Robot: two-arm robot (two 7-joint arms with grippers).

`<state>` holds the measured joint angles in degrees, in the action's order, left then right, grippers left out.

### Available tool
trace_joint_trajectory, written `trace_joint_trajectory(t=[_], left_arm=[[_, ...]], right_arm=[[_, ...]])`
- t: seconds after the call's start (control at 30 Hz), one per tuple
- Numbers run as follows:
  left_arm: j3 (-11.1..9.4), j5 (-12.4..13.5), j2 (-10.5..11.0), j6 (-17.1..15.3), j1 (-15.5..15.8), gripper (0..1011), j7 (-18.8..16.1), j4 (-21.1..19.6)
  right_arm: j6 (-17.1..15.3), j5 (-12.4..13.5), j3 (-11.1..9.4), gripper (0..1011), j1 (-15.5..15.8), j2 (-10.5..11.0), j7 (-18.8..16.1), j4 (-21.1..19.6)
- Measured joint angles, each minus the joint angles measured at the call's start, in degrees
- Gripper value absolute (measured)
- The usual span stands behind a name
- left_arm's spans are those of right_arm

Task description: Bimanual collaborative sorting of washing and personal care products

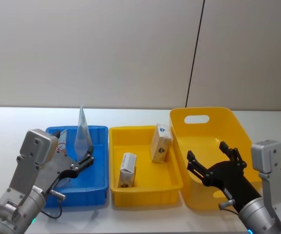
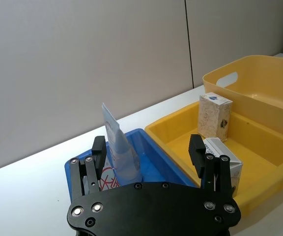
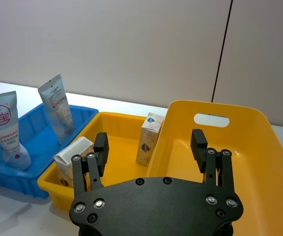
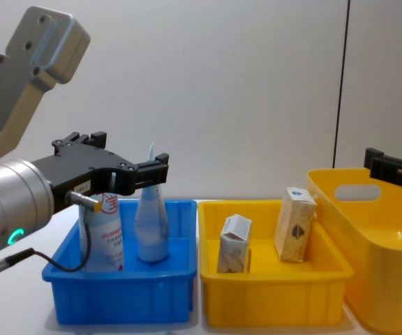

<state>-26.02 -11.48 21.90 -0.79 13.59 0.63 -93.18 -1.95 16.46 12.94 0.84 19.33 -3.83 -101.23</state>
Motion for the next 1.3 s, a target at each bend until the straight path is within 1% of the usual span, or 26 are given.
trace_joint_trajectory(t=[1.3], left_arm=[[0.0, 0.0, 0.0, 0.0, 0.0, 1002, 0.0, 0.0]], right_arm=[[0.0, 0.0, 0.0, 1002, 0.0, 0.0, 0.0, 0.0]])
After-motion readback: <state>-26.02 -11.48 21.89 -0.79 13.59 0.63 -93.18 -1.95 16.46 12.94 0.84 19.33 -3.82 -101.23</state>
